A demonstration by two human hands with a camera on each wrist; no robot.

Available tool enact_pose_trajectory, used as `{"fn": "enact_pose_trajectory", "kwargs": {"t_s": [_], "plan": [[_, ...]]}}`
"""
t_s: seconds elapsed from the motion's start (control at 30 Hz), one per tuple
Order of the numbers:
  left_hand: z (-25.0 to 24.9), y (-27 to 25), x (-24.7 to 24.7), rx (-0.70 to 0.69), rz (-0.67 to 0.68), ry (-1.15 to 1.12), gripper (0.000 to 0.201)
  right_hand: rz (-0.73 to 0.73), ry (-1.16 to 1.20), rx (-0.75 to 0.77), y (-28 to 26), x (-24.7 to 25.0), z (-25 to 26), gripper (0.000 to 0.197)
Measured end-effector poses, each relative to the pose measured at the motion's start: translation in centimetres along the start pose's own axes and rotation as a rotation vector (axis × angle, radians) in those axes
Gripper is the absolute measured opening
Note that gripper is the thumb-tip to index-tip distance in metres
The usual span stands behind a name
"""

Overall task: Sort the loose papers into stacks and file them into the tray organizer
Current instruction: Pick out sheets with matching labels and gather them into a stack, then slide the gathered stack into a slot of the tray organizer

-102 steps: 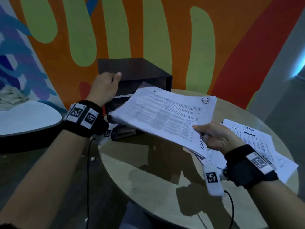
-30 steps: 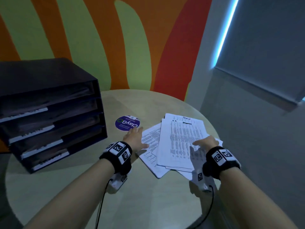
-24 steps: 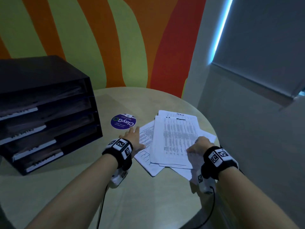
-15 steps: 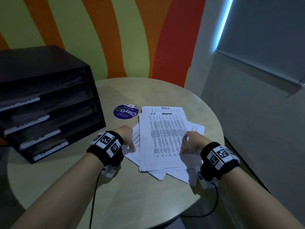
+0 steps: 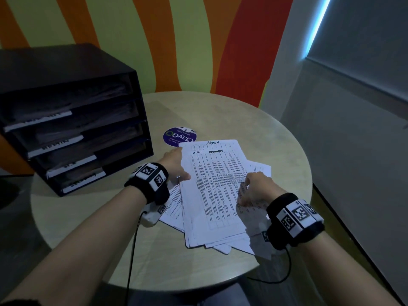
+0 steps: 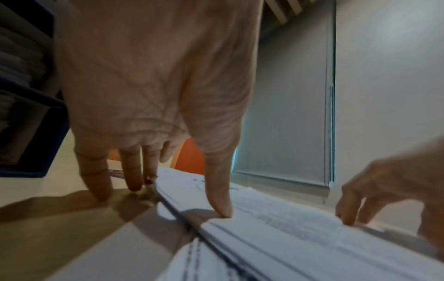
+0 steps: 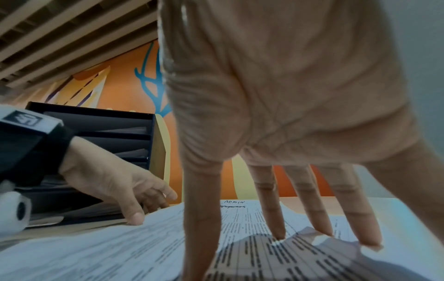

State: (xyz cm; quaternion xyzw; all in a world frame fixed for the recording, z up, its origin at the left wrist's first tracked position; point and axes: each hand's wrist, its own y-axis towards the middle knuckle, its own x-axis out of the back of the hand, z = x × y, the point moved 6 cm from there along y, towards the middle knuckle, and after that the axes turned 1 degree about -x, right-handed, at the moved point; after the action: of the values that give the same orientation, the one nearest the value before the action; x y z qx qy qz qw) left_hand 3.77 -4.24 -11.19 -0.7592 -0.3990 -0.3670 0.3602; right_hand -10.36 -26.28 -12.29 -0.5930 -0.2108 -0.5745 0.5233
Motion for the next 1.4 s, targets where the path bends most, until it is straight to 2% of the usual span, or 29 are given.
{"fn": "enact_pose_trajectory", "kwargs": {"t_s": [0.1,0.23,0.3,0.4,0.47,0.53,0.6,0.63,0.67,0.73,0.77,0.87,0.97,1.03,1.13,1.2,1.3,1.4], "plan": [[0.1,0.3,0.4,0.038,-0.067,0.077,0.081,-0.009,-0.009,0.005,0.1,-0.1,-0.2,0.070],[-0.5,0.4,1.5,-0.082,-0.226,-0.063,0.020,-0.014,0.051,-0.014,-0.1,0.3,-0.3,0.081],[-1.1,0.1,2.0,-0.148,-0.252,-0.174,0.019,-0.068,0.205,-0.042,-0.1,1.3,-0.7,0.097],[-2.6,-1.1,2.7,-0.244,-0.205,-0.465,0.015,-0.264,0.556,-0.060,0.1,3.6,-1.6,0.112],[-3.7,-1.8,3.2,-0.295,-0.146,-0.639,0.010,-0.321,0.843,-0.034,0.1,4.5,-2.0,0.102],[-4.6,-2.3,3.7,-0.330,-0.104,-0.746,0.011,-0.309,1.017,-0.040,0.1,5.2,-2.5,0.086],[-5.0,-2.5,4.1,-0.329,-0.104,-0.815,0.011,-0.284,1.137,-0.029,-0.2,6.0,-2.9,0.053],[-5.0,-2.4,4.2,-0.325,-0.096,-0.862,0.003,-0.268,1.192,-0.013,-0.4,6.3,-3.0,0.035],[-5.0,-2.5,4.1,-0.303,-0.071,-0.910,0.016,-0.260,1.255,0.007,-0.6,6.6,-3.0,0.027],[-5.1,-2.6,3.1,-0.255,0.019,-0.995,0.038,-0.289,1.387,0.056,-1.2,6.9,-3.0,0.028],[-5.3,-2.8,2.6,-0.246,0.052,-1.006,0.042,-0.311,1.428,0.098,-1.6,7.2,-2.8,0.029],[-6.0,-3.6,2.4,-0.267,0.023,-1.027,0.036,-0.386,1.418,0.266,-3.6,9.2,-0.8,0.024],[-6.9,-5.3,5.4,-0.346,-0.198,-1.173,0.025,-0.572,1.386,0.445,-5.9,12.6,1.6,0.024],[-7.5,-6.7,8.4,-0.423,-0.381,-1.117,0.016,-0.708,1.381,0.581,-7.5,14.8,2.9,0.025],[-7.4,-7.8,11.1,-0.480,-0.495,-1.116,0.021,-0.753,1.385,0.742,-9.1,16.4,4.6,0.024],[-6.3,-7.7,11.3,-0.451,-0.492,-1.147,0.025,-0.748,1.336,0.744,-9.3,16.3,5.2,0.027],[-4.8,-7.3,9.8,-0.387,-0.424,-1.054,0.027,-0.715,1.219,0.629,-8.3,14.8,5.7,0.039],[-3.7,-6.9,8.6,-0.341,-0.424,-0.941,0.019,-0.775,1.126,0.554,-8.3,15.0,5.2,0.063]]}}
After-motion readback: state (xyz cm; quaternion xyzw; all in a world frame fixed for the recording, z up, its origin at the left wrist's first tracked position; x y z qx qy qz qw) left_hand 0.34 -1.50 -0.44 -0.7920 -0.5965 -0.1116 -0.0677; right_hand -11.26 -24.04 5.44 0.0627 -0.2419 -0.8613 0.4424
